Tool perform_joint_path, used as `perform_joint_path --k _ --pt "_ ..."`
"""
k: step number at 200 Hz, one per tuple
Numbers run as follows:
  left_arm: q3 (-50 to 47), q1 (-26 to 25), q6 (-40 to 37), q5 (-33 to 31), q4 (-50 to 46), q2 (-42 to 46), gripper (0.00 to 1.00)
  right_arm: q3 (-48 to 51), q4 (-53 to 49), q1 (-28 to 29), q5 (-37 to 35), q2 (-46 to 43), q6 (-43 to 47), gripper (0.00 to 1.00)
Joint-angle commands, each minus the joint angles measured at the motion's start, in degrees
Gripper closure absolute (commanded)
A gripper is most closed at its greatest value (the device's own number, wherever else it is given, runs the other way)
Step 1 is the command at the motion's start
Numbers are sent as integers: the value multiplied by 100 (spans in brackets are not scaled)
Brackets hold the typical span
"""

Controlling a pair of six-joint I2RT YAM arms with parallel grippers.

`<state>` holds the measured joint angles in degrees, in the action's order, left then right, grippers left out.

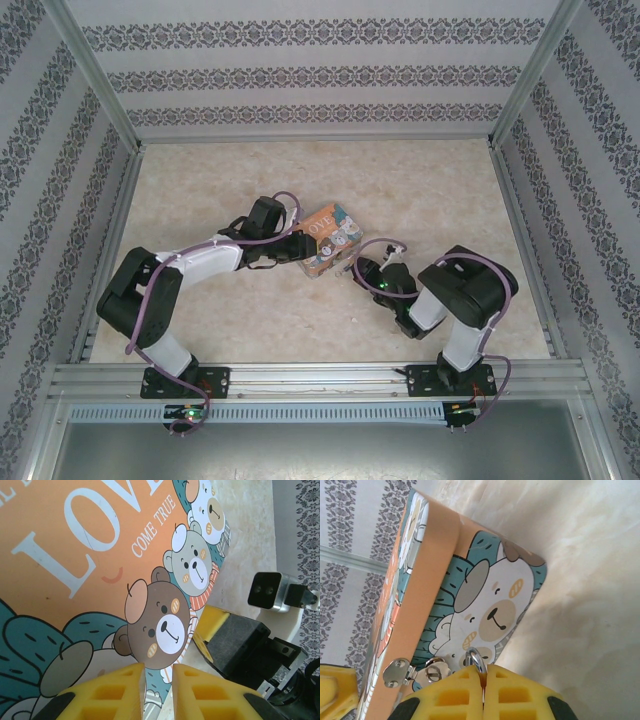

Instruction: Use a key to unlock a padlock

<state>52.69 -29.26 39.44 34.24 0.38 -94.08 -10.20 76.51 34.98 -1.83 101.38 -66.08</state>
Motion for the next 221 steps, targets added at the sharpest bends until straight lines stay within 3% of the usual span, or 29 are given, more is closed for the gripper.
perform_joint_path --k 1,38,103,132,175,221 --pt "23 59 -146 -416 -526 -335 78 160 47 -83 -281 -404 148 100" --pt "260 235 -291 -430 -672 -478 78 214 -964 -141 -244 -1466 510 100" --pt "1135 616 -692 -349 -1151 -852 76 -272 -4437 -211 -186 -4161 1510 100" --pt "1460 726 -792 -279 -1276 -949 70 -527 -5603 -255 160 -4988 1935 100" --pt "1595 776 -832 -152 -1296 -558 60 -912 -7206 -308 657 -5708 2329 100" --pt "1182 814 -920 -382 -1321 510 54 -1490 -8633 -308 991 -5952 2692 100"
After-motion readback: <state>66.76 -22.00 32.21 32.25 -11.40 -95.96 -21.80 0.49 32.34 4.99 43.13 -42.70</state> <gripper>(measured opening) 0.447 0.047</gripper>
